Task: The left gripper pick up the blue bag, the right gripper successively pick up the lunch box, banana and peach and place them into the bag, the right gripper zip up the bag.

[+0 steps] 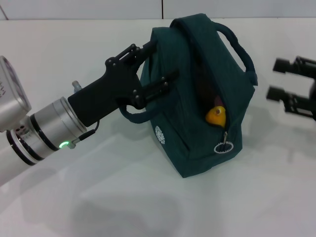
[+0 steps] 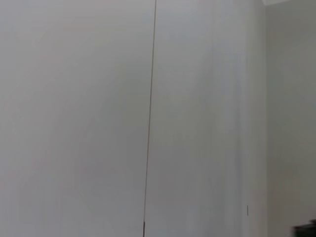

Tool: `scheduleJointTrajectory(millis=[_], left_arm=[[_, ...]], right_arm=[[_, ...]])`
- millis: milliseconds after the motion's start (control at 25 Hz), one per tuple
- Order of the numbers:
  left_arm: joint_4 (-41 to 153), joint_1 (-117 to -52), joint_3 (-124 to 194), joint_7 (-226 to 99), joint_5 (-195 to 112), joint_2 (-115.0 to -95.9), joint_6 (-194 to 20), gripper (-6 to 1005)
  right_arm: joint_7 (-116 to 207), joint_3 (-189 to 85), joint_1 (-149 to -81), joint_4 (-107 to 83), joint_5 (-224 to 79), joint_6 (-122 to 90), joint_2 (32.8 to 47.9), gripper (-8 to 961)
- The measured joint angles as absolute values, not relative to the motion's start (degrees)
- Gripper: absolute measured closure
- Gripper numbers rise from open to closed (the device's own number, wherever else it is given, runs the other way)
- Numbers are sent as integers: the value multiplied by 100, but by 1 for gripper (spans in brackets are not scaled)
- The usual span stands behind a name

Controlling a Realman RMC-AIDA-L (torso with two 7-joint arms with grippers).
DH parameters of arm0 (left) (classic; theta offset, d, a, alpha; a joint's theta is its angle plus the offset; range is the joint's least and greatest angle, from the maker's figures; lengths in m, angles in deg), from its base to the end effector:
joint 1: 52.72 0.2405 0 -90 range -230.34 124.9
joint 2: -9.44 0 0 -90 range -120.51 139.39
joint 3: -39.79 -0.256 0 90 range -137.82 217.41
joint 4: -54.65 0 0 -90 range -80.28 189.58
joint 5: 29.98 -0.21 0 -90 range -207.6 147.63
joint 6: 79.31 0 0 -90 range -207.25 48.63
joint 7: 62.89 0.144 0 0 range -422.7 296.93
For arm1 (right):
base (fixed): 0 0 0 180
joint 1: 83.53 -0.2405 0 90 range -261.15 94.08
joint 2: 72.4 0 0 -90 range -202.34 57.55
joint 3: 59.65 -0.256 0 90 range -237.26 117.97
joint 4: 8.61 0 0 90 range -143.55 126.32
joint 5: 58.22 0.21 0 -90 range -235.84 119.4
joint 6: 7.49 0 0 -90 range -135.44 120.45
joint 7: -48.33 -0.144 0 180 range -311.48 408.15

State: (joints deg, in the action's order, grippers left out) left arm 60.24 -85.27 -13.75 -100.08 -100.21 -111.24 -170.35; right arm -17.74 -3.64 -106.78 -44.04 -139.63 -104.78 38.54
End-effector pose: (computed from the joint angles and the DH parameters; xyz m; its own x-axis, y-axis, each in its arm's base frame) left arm -0.2294 0.3075 -0.0516 0.5550 -0.0465 0.8305 0.4121 -0.8519 -0.3231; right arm 0.2550 0.3115 0.0553 0.7061 -0.0310 -0.7074 -0.2746 -0.9329 -0.2332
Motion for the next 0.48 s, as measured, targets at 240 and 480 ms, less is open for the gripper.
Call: scheduleJointTrajectory(millis=[240,480], left_arm=[[6024,-8560,-1384,-10006,-10021,-11123,-17036,239],[6025,-8596,-1399,-10006,-10021,-11131,-17037,240]], right_arm=[[-1901,-264,-10854,-4418,-15160,-11212,3734,299],[-2134,-289,-11132,-4424,-16361,-10940,4018,309]])
